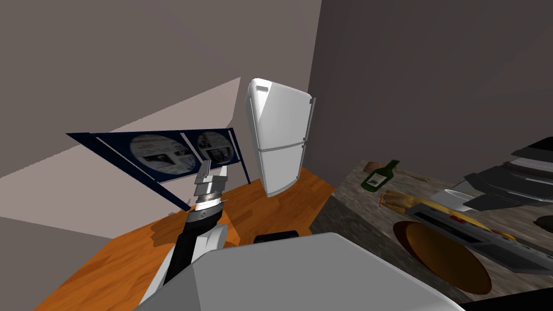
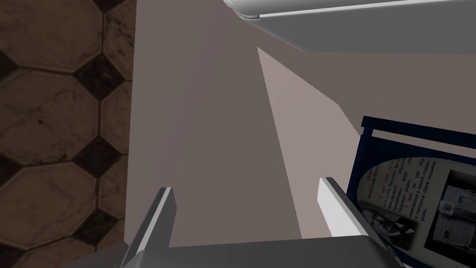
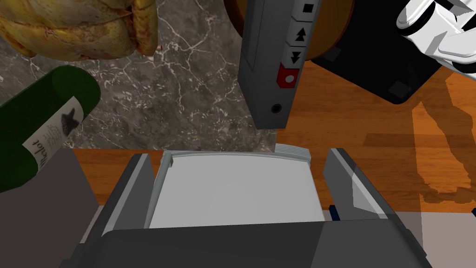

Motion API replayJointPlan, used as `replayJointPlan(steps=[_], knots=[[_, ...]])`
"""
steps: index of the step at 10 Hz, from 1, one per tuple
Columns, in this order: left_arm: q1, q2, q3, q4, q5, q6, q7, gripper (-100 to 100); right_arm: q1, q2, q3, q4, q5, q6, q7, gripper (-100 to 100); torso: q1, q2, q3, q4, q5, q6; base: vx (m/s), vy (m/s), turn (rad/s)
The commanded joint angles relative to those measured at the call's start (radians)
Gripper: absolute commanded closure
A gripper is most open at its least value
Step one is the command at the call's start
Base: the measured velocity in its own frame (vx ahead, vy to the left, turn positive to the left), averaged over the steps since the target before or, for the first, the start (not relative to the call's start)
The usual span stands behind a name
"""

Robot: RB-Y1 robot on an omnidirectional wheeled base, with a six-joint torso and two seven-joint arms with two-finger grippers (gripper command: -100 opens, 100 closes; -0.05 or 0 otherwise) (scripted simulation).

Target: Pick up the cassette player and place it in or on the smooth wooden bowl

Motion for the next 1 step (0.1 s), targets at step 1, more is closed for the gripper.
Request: replayJointPlan(steps=[1], knots=[[0.0,0.0,0.0,0.0,0.0,0.0,0.0,0,0.0,0.0,0.0,0.0,0.0,0.0,0.0,0,0.0,0.0,0.0,0.0,0.0,0.0,0.0,0.0,0.0]])
